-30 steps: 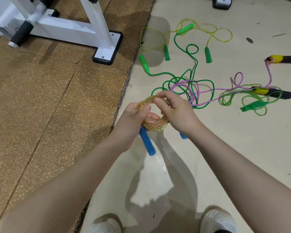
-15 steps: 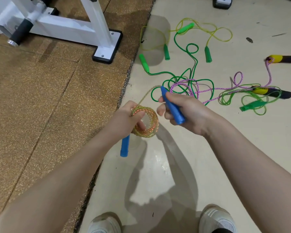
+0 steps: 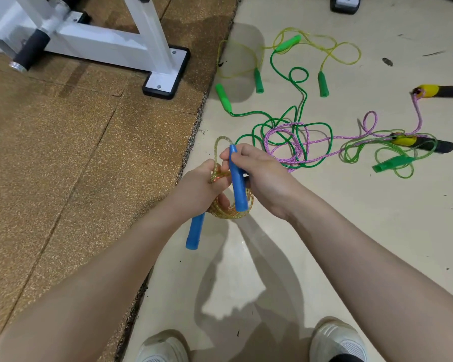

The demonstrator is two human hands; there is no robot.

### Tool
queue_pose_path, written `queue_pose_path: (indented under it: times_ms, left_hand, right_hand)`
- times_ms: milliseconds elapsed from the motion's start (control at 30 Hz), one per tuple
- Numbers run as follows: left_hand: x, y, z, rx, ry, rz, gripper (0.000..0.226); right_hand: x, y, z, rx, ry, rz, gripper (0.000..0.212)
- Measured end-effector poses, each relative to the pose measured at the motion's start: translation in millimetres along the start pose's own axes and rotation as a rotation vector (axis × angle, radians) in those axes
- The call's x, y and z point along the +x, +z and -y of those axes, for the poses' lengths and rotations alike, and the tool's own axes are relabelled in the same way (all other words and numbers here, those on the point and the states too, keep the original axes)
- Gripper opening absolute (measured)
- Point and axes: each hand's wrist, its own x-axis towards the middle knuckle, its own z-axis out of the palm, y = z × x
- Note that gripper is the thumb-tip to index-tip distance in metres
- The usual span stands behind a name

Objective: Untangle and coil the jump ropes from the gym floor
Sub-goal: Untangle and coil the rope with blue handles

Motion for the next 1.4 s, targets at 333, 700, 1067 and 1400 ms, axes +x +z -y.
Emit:
queue_pose_path:
  times_ms: [333, 700, 1067, 1400]
  left_hand:
    - [6.7, -12.3, 8.6, -0.189, -0.16, -0.132, 0.02]
    - [4.7, -14.4, 1.9, -0.257, -0.106, -0.21, 0.018]
    - [-0.9, -13.5, -16.0, -0.441, 0.019, 0.04, 0.011]
    - [1.8, -4.0, -22.6, -0.62, 0.044, 0.091, 0.012]
  right_hand:
    - [0.9, -18.1, 1.4, -0.238, -0.209, -0.101, 0.026]
    - [1.4, -9.8, -22.2, -0.67, -0.265, -0.014, 0.03]
    - [4.1, -17.7, -18.0, 0.011, 0.012, 0.094, 0.016]
    - [0.9, -38.7, -14.7, -0.129, -0.065, -0.007, 0.07]
